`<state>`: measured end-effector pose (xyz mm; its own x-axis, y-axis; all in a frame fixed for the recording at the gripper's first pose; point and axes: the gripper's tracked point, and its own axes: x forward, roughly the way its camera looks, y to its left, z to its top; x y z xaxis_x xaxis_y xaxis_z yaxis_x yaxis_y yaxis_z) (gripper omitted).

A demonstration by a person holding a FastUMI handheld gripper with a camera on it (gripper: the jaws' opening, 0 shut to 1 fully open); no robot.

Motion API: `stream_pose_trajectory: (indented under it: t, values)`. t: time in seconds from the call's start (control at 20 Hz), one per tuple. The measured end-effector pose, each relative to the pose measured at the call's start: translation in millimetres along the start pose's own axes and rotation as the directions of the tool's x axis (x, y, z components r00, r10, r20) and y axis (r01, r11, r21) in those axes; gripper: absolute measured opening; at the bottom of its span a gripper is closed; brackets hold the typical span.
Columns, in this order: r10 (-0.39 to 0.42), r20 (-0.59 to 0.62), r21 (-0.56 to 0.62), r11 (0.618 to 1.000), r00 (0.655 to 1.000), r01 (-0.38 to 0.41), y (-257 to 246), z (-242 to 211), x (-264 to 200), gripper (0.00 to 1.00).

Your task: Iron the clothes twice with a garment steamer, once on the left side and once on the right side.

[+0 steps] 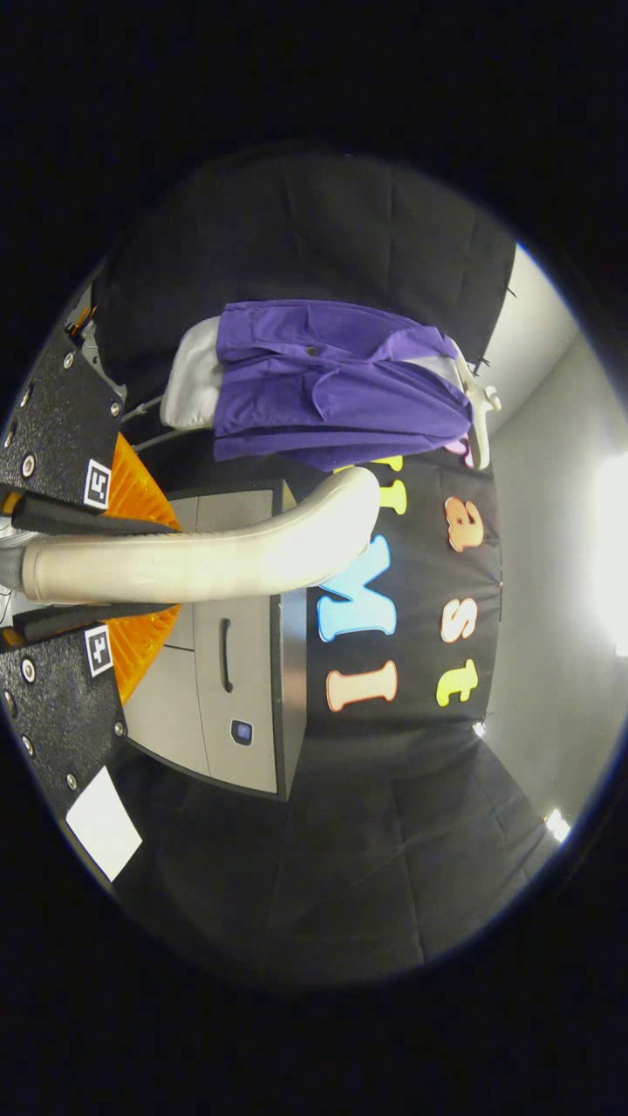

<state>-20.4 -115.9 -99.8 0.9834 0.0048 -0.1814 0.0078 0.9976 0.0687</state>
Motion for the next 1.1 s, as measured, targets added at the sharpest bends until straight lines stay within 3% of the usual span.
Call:
stream_pose_trajectory:
  t: [0.35,0.65,1.1]
  values:
    - [-0.129,0.144,0.040,0.991,0.981,0.125,-4,73,-16,0.34]
    - [-0.195,0.184,0.024,0.981,0.963,0.194,4,98,-18,0.34]
    - [-0.180,0.162,0.008,0.983,0.970,0.181,17,99,-15,0.35]
